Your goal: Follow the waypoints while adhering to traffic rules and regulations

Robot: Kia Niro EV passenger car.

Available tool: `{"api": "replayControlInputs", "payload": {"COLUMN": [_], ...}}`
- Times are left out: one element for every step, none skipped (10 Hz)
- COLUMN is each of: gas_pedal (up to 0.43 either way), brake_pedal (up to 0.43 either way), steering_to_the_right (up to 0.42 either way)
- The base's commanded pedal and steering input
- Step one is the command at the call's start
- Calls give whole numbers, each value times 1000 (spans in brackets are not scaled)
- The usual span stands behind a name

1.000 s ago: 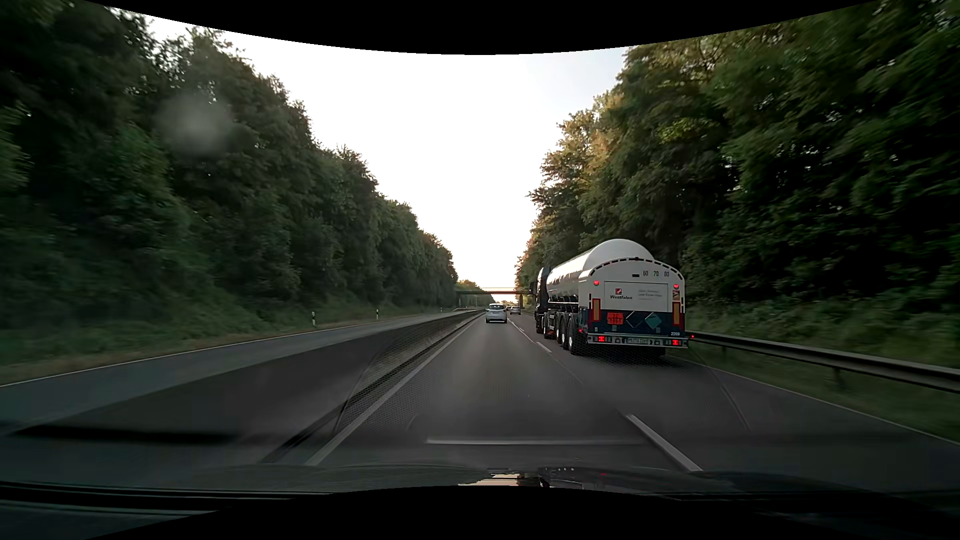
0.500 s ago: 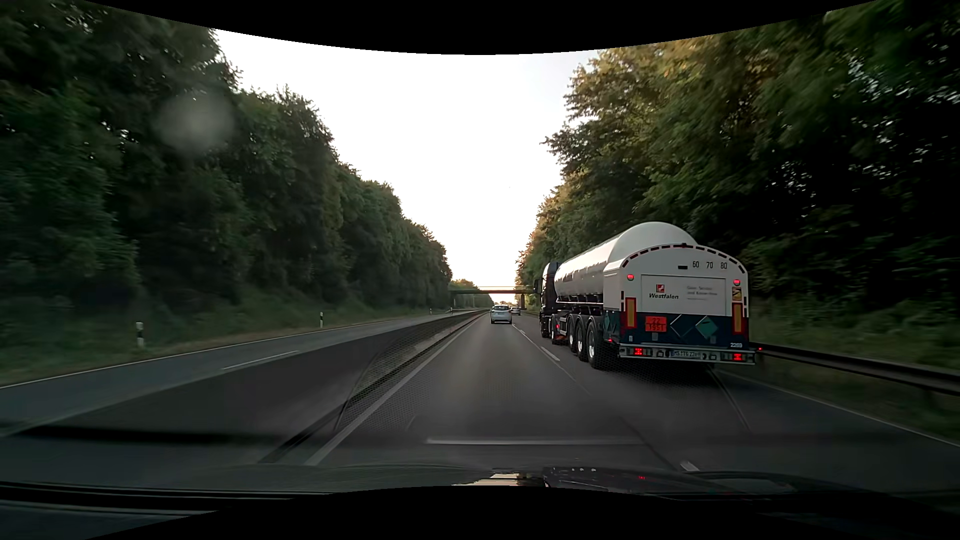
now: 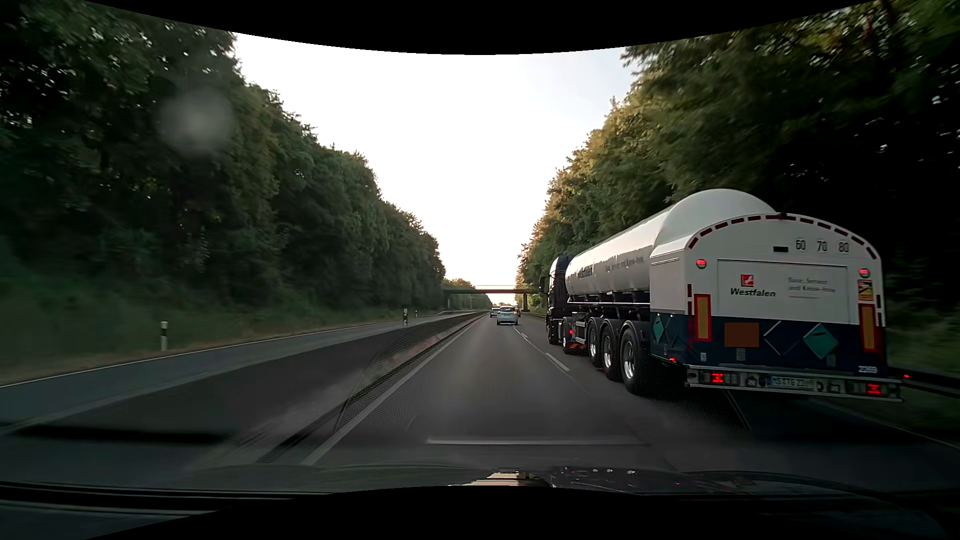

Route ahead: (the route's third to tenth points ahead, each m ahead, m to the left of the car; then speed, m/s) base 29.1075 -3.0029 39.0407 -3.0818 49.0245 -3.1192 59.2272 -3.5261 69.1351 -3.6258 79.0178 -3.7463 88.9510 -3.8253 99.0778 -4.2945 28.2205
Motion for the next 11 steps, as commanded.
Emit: {"api": "replayControlInputs", "payload": {"gas_pedal": [512, 512, 512, 512, 512, 512, 512, 512, 512, 488, 409], "brake_pedal": [0, 0, 0, 0, 0, 0, 0, 0, 0, 0, 0], "steering_to_the_right": [0, 0, 0, 0, 0, 0, 0, 0, 0, 0, 0]}}
